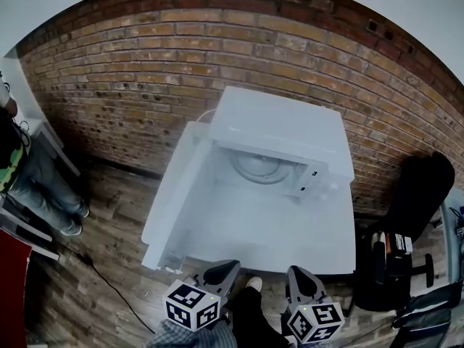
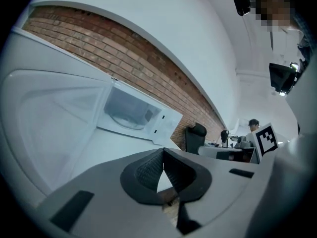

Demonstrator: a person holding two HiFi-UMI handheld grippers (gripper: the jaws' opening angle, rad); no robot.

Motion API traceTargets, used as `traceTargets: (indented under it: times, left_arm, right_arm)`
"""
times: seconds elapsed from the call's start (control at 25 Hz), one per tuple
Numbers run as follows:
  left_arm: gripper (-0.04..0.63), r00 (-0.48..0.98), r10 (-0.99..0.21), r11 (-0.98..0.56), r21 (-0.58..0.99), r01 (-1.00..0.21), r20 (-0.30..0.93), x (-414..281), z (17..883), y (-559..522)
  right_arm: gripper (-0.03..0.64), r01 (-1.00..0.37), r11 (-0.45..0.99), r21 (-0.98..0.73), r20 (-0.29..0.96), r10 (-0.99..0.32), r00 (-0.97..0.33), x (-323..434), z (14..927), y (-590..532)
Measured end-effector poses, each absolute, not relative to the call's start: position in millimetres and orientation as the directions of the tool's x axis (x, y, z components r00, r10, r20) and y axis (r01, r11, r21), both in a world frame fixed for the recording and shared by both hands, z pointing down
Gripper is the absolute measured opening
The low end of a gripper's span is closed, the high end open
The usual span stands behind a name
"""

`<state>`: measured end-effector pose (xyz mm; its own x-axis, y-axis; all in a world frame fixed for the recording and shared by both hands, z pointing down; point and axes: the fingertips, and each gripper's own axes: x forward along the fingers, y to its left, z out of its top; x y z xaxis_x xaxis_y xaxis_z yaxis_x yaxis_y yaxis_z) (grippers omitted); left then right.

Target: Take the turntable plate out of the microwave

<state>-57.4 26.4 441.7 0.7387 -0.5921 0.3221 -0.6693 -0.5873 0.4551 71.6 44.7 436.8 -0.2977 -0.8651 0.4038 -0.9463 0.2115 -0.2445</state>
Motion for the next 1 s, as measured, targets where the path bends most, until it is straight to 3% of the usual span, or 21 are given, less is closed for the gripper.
traceTargets:
  times: [0.56,1.0]
  left_arm:
    - [0.009,0.652,-0.677,-0.458,0.498,-0.737,0.342,-5.5,441.5,-93.4]
    - [0.011,0.563,-0.732,-0.321,0.535,-0.781,0.382,-0.6,459.0,-170.1]
  right_arm:
    - [0.018,-0.917,0.384,-0.110,0.429,-0.814,-0.392,118.7,438.2,-90.2]
    - [0.018,-0.897,0.402,-0.184,0.441,-0.782,-0.441,134.3,451.1,-139.8]
